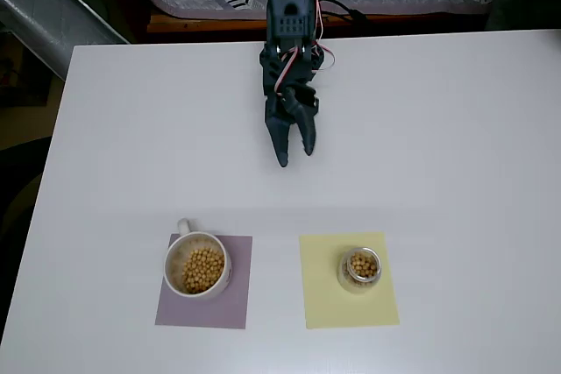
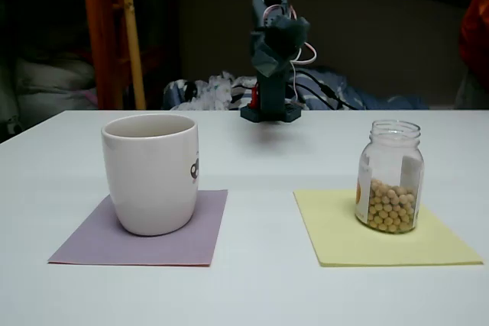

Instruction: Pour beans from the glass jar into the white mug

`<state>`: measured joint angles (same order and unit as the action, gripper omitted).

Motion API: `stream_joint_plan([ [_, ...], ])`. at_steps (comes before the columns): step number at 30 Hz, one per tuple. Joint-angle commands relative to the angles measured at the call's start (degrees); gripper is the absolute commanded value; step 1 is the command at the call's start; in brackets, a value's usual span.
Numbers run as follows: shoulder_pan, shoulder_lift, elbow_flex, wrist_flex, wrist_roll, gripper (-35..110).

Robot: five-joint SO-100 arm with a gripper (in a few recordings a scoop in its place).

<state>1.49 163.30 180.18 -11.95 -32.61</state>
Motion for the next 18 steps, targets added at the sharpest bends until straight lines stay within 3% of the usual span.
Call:
stream_joint_plan([
  [1,2.3,14.7,0.8,23.3,5.8,20],
  [8,2.8,28.6,0.9,48.4,14.7,13],
  [18,2.3,28.6,0.9,60.3,27.5,0],
])
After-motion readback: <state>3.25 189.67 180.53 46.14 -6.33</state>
